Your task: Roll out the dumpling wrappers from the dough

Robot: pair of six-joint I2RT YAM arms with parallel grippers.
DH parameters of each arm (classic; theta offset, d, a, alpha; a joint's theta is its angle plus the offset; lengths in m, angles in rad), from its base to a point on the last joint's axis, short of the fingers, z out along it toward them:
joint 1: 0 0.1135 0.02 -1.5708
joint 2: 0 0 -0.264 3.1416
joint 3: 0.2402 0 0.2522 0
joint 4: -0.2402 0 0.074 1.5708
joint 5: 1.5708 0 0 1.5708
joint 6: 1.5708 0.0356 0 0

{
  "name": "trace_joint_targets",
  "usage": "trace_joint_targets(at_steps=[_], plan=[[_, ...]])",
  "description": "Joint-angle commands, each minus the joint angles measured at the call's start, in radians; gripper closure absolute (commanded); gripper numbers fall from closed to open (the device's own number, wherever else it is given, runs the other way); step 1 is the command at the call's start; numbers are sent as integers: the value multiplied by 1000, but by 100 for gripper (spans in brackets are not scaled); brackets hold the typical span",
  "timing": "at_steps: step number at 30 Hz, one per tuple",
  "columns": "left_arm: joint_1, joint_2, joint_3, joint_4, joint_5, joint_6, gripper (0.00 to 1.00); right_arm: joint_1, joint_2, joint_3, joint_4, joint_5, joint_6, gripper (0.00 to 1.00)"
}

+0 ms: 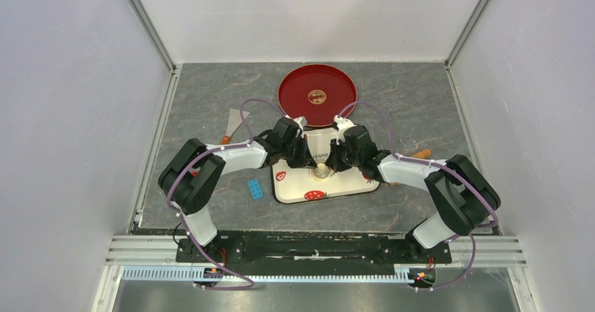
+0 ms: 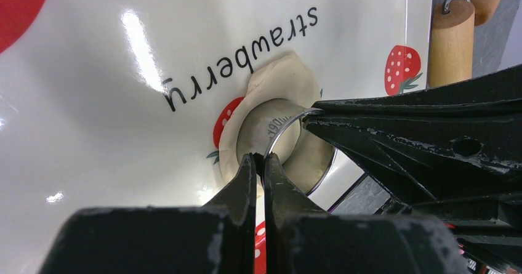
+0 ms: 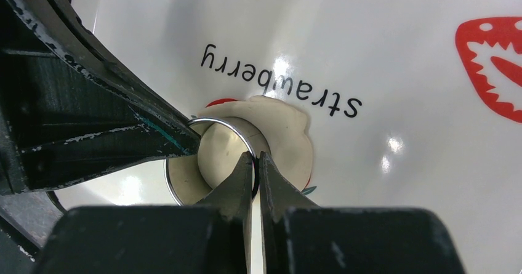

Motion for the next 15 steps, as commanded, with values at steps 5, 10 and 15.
trace_joint_targets(at_steps=[5, 10, 15], plan=[[0, 107, -85, -120, -158, 8, 98, 62, 79, -93, -307, 56, -34, 100], [2, 106, -90, -115, -156, 6, 98, 80, 93, -91, -323, 75, -34, 100], [2, 107, -90, -116, -156, 5, 98, 96, 103, -87, -335, 79, -32, 100]])
